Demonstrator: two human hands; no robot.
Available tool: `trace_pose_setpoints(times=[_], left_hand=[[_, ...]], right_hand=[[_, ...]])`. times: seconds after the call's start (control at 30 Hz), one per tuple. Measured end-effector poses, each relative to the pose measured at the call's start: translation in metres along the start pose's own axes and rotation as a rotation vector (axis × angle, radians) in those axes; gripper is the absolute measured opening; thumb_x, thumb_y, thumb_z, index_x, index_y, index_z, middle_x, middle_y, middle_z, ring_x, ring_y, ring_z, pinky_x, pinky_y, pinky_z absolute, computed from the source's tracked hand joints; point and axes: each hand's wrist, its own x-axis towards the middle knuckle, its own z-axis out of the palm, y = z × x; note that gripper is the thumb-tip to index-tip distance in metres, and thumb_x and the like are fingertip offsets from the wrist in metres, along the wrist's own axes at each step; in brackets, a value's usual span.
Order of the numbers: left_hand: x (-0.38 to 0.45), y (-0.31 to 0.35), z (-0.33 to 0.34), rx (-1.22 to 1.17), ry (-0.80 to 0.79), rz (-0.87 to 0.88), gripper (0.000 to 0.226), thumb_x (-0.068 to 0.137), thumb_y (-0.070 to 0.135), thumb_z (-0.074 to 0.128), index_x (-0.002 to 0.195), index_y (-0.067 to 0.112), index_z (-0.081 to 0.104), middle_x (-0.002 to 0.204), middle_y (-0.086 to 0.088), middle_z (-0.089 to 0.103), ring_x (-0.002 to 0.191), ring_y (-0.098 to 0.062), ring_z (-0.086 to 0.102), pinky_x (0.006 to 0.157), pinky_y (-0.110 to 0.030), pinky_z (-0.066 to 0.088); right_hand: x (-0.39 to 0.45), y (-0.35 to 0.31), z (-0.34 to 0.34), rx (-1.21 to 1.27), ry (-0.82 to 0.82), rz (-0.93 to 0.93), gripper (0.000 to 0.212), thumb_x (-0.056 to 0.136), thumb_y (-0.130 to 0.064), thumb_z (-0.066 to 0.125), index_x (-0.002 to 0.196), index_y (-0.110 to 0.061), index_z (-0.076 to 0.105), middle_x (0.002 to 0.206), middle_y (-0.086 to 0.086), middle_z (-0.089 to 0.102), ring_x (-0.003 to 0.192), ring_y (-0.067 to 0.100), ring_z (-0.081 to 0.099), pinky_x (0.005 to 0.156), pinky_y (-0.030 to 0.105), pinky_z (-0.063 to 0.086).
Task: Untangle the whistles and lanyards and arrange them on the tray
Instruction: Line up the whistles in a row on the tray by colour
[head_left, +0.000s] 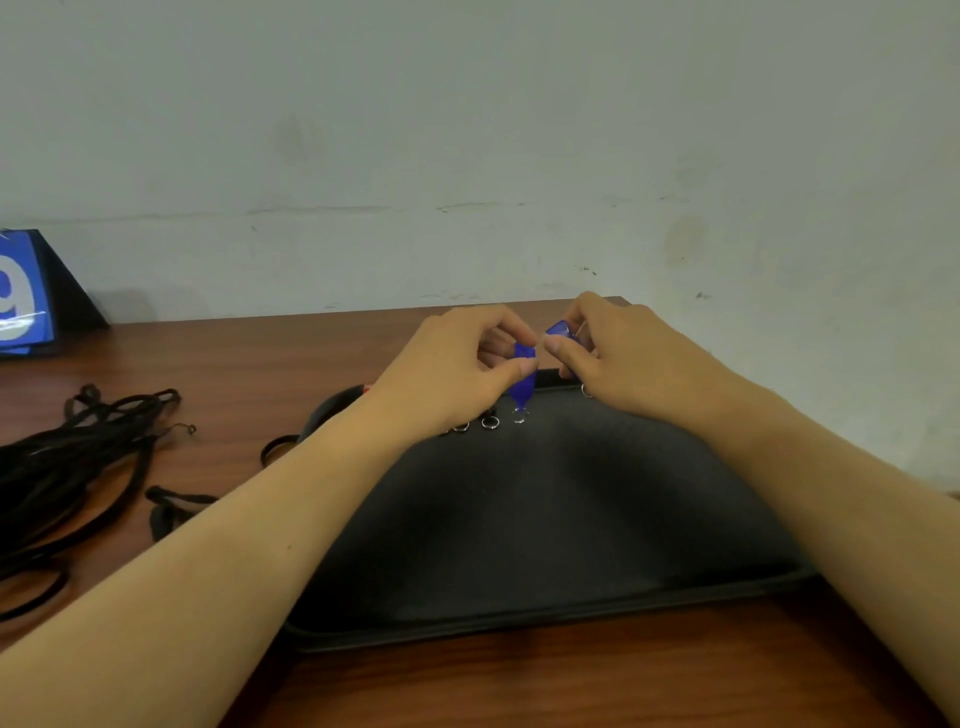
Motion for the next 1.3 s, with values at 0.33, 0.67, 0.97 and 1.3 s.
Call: trace_pose_setpoints(times=[0.33,0.67,0.97,1.3], left_hand=[[0.003,-0.005,0.003,-0.003,-0.054,-0.037,0.029,0.093,0.028,0.069,0.121,0.026,0.06,0.103,0.008,0.075,0.091,-0.004,0.069,0.09,-0.027,0.055],[0.006,-0.008,0.005,0.08,-0.119,-0.035,0.027,0.094,0.03,0.068,0.121,0.028,0.064,0.108,0.009,0.072,0.098,-0.006,0.068,0.092,-0.028,0.055],[0.008,-0.006,0.004,0.084,-0.157,-0.051,0.024,0.095,0.03,0.067,0.119,0.028,0.066,0.11,0.009,0.073,0.104,-0.004,0.066,0.1,-0.028,0.051],[0.009,-0.011,0.007,0.04,-0.163,-0.083,0.022,0.097,0.026,0.064,0.12,0.028,0.064,0.111,0.013,0.074,0.109,-0.005,0.066,0.106,-0.036,0.05]], right_hand=[[0.001,0.0,0.002,0.04,-0.032,0.008,0.033,0.1,-0.052,0.048,0.112,-0.022,0.052,0.095,0.0,0.072,0.079,0.018,0.067,0.081,0.044,0.057],[0.002,0.0,0.003,0.056,-0.053,-0.002,0.03,0.101,-0.049,0.049,0.112,-0.021,0.052,0.096,0.001,0.072,0.079,0.018,0.068,0.082,0.043,0.057],[0.003,0.005,0.004,0.051,-0.072,0.02,0.034,0.099,-0.053,0.048,0.115,-0.023,0.052,0.099,-0.001,0.072,0.081,0.016,0.068,0.082,0.043,0.057],[0.004,0.006,0.006,0.044,-0.082,0.022,0.034,0.098,-0.055,0.049,0.111,-0.024,0.052,0.095,-0.002,0.071,0.079,0.016,0.068,0.081,0.044,0.058]])
